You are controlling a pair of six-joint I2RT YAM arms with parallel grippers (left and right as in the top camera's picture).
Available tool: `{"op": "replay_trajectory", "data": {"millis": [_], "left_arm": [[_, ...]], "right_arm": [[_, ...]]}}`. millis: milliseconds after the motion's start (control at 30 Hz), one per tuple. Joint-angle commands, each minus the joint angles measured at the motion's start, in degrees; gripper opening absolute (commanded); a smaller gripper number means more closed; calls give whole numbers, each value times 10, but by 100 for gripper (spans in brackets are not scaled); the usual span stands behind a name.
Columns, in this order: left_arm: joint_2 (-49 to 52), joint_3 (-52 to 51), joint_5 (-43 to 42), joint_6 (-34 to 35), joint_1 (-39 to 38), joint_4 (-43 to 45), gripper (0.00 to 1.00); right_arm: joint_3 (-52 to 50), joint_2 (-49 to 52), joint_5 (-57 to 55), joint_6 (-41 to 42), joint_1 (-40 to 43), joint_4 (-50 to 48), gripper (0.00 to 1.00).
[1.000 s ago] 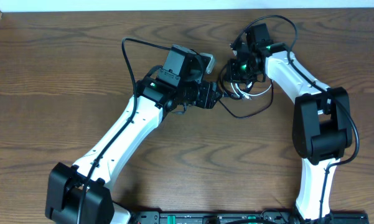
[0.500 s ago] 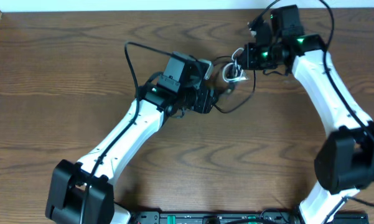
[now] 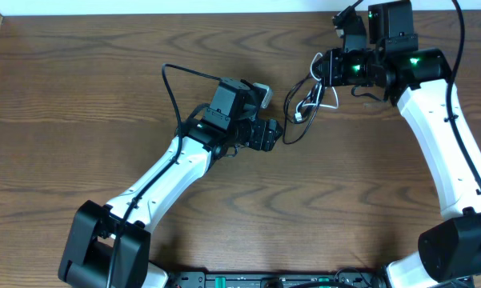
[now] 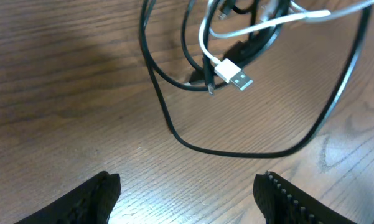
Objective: Untangle cables
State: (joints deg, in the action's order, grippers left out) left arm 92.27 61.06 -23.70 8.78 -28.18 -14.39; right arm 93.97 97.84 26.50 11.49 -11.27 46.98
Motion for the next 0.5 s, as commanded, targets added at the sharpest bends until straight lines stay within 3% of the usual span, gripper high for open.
{"op": "replay_trajectory", "data": {"millis": [0, 200, 467], "left_arm": [[2, -2, -17, 1, 1, 4, 75], [2, -2, -94, 1, 1, 46, 75], [12, -2, -99, -2, -27, 79, 78]], "right_arm": [[1, -12, 0, -9, 1, 4, 1], [0, -12, 0, -8, 0, 6, 1], [1, -12, 2, -8, 0, 6, 1]]}}
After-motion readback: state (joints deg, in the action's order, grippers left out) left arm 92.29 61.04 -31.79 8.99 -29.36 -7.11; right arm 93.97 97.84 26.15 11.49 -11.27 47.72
